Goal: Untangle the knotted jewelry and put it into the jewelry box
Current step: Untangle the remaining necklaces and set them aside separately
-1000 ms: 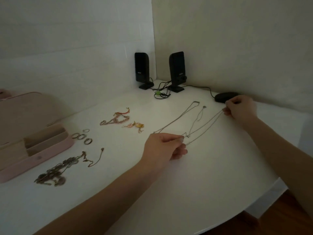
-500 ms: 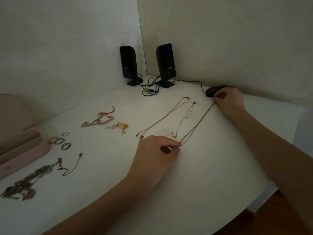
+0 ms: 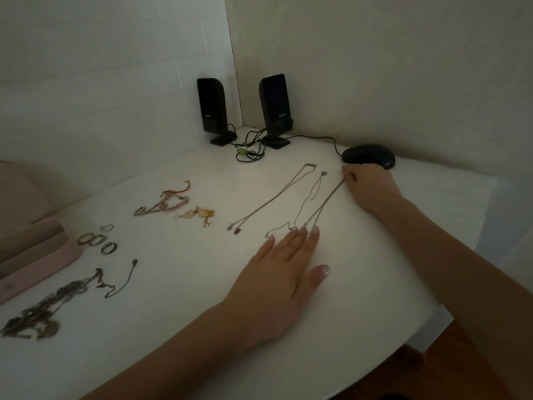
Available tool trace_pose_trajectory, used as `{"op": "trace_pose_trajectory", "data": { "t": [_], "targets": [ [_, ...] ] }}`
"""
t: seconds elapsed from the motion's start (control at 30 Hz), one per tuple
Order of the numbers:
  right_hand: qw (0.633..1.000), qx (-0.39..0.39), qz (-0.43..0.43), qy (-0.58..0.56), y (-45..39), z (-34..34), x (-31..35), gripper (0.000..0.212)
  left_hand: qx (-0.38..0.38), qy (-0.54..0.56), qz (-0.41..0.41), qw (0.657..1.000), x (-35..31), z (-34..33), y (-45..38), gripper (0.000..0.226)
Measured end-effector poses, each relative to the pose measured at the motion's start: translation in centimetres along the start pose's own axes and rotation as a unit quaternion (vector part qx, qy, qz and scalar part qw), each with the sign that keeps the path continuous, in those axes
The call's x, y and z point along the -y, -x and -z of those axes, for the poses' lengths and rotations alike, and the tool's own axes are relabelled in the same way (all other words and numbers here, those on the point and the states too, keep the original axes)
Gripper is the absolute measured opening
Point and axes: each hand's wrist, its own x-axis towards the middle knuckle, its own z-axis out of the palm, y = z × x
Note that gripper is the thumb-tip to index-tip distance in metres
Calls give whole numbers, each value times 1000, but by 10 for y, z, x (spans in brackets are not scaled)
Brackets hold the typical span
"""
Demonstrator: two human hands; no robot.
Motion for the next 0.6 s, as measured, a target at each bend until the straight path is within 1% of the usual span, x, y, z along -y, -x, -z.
{"op": "trace_pose_trajectory", "data": {
  "t": [0.13, 0.2, 0.27, 0.37, 0.43, 0.47, 0.53, 0.57, 0.6],
  "targets": [
    [999, 25, -27, -25, 4, -2, 2, 45, 14, -29, 9, 999, 0, -1, -1, 74],
    [999, 12, -22, -40, 11, 1, 7, 46, -6, -16, 2, 1000, 1, 0, 0, 69],
    [999, -12, 1, -43, 21, 7, 19, 45, -29, -5, -4, 1000, 5, 6, 7, 63],
    [995, -25, 94, -23, 42, 15, 52, 43, -91, 5, -7, 996, 23, 19, 28, 61],
    [984, -25, 175, -26, 59, 15, 83, 42, -147, 7, 26, 989, 45, 30, 52, 56],
    [976, -24, 211, -42, 68, 14, 101, 40, -178, -3, 48, 983, 57, 36, 67, 48],
    [958, -13, 273, -86, 85, 12, 141, 37, -241, -57, 78, 966, 83, 46, 97, 24],
    [947, 0, 302, -107, 92, 10, 163, 36, -256, -88, 95, 958, 94, 52, 112, 21],
    [936, 18, 328, -127, 98, 6, 185, 35, -253, -110, 121, 954, 104, 55, 126, 25]
  ]
}}
